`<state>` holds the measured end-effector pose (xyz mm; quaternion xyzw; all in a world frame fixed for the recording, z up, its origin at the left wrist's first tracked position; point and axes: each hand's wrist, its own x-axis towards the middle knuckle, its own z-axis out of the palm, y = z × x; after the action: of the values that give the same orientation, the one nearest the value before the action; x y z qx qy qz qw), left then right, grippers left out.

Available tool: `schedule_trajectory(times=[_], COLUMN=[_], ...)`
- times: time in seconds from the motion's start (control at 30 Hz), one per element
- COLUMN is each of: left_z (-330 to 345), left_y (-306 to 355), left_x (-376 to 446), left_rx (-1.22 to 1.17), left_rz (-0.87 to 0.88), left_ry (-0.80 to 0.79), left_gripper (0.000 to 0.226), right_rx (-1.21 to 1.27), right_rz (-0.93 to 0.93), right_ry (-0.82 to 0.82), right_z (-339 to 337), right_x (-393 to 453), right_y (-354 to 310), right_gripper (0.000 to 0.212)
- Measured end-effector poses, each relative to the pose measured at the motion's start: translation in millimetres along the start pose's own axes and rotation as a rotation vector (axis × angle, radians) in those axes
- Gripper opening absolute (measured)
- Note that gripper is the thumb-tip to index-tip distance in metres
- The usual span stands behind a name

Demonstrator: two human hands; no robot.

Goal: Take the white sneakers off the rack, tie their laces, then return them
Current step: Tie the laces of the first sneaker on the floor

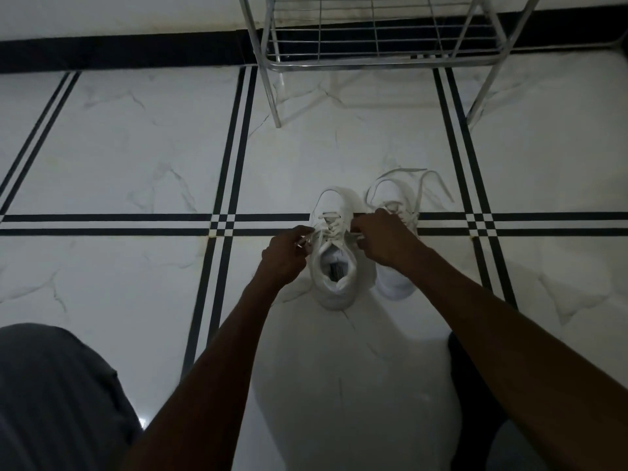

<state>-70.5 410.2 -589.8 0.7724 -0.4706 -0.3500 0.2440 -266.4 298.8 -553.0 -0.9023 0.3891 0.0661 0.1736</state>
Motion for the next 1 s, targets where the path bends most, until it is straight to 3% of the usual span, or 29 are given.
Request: schedule_trajectory(times=[0.23, 0.5, 0.8, 1.0], left_z=[1.4, -1.7, 3.5, 7.3], left_y=[1.6, -0.8, -4.7, 6.2], left_x=[1.9, -7.5, -9.5, -11.0], left_rx=[0.655, 0.79, 0.599, 0.211], left_rz=[0.189, 0.253, 0.133, -0.106], left_ry=[0.201, 0.318, 0.358, 0.255], left_gripper=[0.029, 0.035, 0.03, 0.022], right_rx=[-0.07, -0.381, -0.413, -0.323], right_rz=[0.014, -0.058, -0.014, 0.075], right_ry=[0.087, 0.195, 0.172, 0.164], right_z=[9.1, 25.9, 29.6, 23.2], right_x=[-5.6, -13.5, -13.6, -8.4], right_y=[-2.7, -0.4, -4.3, -17.2], right_gripper=[0.009, 0.018, 0.035, 0.024])
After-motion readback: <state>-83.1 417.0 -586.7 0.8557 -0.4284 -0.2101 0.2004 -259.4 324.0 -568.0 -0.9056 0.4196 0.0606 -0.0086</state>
